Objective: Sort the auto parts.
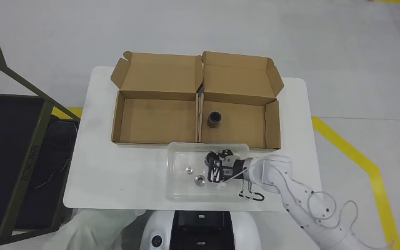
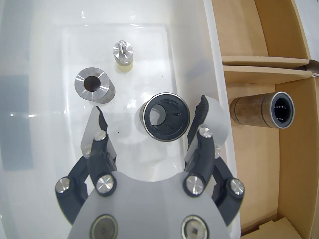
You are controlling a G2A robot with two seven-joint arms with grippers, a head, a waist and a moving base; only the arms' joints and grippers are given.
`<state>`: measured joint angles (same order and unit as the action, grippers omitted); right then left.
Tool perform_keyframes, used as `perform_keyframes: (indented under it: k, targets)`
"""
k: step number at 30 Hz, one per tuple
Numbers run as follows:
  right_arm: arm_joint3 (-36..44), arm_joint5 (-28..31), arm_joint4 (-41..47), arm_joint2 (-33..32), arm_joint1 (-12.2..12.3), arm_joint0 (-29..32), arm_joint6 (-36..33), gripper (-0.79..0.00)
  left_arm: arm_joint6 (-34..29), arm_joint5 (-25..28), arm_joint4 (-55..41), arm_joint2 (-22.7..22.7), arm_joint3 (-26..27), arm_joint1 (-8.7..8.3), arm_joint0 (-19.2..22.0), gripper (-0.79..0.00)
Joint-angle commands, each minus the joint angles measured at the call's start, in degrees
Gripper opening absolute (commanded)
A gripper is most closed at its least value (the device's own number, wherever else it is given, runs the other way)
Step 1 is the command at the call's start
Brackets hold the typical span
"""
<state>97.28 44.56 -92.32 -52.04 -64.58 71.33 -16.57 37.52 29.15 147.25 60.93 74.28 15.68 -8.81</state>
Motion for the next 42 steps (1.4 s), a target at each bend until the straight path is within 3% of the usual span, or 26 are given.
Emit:
perform_keyframes:
  k: [1,13,16,20,25,26,28,42]
  targets:
    - [-0.68,-0.13,-0.16,0.43,-0.12,-0.48,0.11,-0.114,0.00,0.00,0.00,0.00,0.00,0.00,0.00,0.000]
    - [-5.27,-0.18,0.43,2.06,-0.75,-3.15,0.82,-0.175,0.00,0.00,0.00,0.00,0.00,0.00,0.00,0.000]
    - [-6.06,-0.17,0.76,2.14,-0.82,-3.51,1.03,-0.225,0.00,0.00,0.00,0.00,0.00,0.00,0.00,0.000]
    - [-6.67,0.04,1.38,2.22,-0.90,-3.89,1.27,-0.416,0.00,0.00,0.00,0.00,0.00,0.00,0.00,0.000]
    - [-7.41,-0.12,3.17,2.03,-1.04,-4.31,1.37,-0.493,0.00,0.00,0.00,0.00,0.00,0.00,0.00,0.000]
    - [-7.51,-0.07,3.55,1.92,-1.06,-4.46,1.19,-0.560,0.00,0.00,0.00,0.00,0.00,0.00,0.00,0.000]
    - [-7.71,0.40,5.55,1.60,-1.10,-4.49,1.36,-0.782,0.00,0.00,0.00,0.00,0.00,0.00,0.00,0.000]
    - [2.65,3.72,12.80,-4.01,0.28,-2.14,-0.26,-0.785,0.00,0.00,0.00,0.00,0.00,0.00,0.00,0.000]
